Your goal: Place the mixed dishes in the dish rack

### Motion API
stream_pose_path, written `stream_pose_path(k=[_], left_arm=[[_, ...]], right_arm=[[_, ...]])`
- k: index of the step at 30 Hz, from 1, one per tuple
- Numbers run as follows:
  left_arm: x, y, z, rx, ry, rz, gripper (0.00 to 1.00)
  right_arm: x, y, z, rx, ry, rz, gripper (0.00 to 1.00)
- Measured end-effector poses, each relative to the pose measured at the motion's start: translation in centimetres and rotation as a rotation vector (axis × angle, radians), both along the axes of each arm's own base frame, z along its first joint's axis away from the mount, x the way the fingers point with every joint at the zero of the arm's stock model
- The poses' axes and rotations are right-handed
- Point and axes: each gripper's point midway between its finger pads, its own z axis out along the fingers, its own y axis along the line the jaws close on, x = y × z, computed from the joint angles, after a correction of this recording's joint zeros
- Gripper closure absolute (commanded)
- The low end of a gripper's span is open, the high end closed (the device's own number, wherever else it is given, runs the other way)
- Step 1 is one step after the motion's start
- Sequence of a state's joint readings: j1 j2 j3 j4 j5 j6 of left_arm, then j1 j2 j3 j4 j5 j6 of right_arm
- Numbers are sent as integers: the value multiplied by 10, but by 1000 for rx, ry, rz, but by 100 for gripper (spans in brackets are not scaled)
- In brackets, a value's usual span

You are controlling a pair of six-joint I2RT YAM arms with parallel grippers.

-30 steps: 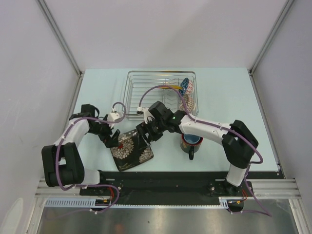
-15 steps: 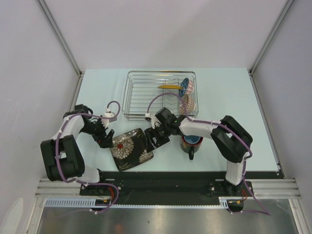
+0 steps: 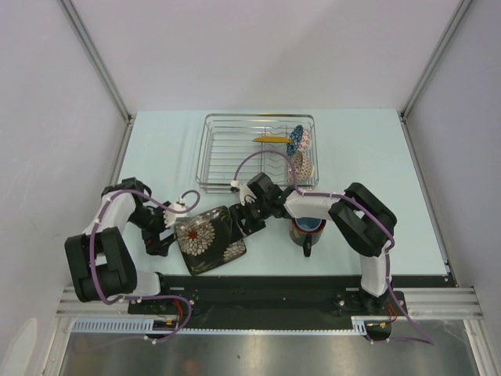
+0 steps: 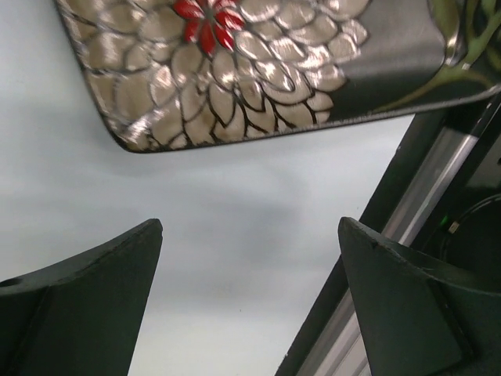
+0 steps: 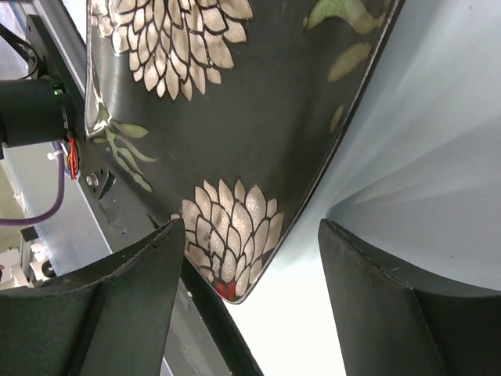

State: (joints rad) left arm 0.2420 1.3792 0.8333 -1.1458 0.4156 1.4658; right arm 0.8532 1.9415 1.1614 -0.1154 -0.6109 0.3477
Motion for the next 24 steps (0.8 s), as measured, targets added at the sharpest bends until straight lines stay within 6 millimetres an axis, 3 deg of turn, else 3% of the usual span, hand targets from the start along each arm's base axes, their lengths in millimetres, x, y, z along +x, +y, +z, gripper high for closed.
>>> stream_pose_path(k=[3, 8, 18, 24], left_arm=[[-12, 3, -9, 47, 8, -46, 0], [-15, -6, -27, 74, -14, -94, 0], [29, -25, -36, 96, -137, -75, 0], [33, -27, -37, 135, -126, -85, 0]], right_arm=[[2, 3, 1, 11, -6, -3, 27], [5, 6, 2, 27, -11, -12, 28], [3, 13, -2, 63, 16, 2, 34], [6, 14, -2, 69, 36, 3, 37]])
